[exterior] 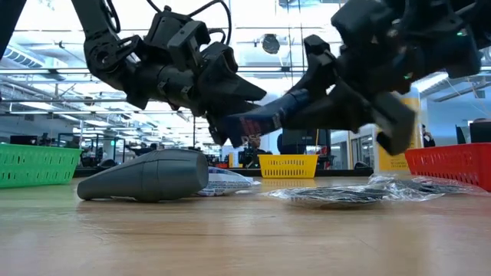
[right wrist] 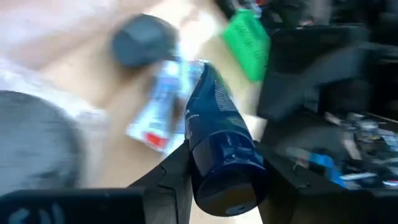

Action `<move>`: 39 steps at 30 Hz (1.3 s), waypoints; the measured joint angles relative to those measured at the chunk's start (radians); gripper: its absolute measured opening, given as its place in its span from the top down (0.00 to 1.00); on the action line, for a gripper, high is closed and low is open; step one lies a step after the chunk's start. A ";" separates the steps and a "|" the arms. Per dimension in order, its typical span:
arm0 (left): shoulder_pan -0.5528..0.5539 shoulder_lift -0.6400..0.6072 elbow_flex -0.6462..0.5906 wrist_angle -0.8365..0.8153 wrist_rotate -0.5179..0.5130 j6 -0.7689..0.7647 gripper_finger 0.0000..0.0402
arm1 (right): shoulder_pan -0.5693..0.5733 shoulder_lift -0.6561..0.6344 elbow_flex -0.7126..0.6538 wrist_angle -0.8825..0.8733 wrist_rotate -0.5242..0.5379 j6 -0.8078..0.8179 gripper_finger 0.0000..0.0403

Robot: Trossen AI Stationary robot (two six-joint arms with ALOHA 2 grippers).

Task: Pick & Place Travel size toiletries
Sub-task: Put the blue shave cream into the red bin

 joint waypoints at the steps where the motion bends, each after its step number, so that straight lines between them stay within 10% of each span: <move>1: 0.008 0.000 0.000 0.002 0.019 0.004 0.60 | 0.005 0.000 0.000 -0.009 0.000 0.027 0.70; 8: 0.069 -0.064 -0.001 -0.003 0.078 0.014 0.25 | 0.100 -0.051 0.020 -0.144 0.128 0.222 0.70; 13: 0.051 -0.117 -0.001 -0.048 -0.024 0.106 0.13 | 0.188 -0.204 0.209 -0.836 0.341 0.645 0.70; 20: 0.000 -0.121 -0.001 -0.145 -0.280 0.206 0.11 | 0.200 -0.305 0.460 -1.817 0.114 1.473 0.69; 26: -0.022 -0.120 -0.001 -0.192 -0.370 0.225 0.11 | 0.200 -0.370 0.489 -2.214 -0.056 1.885 0.69; 39: -0.028 -0.120 -0.001 -0.210 -0.378 0.221 0.11 | 0.194 -0.376 0.246 -2.240 -0.019 2.231 0.69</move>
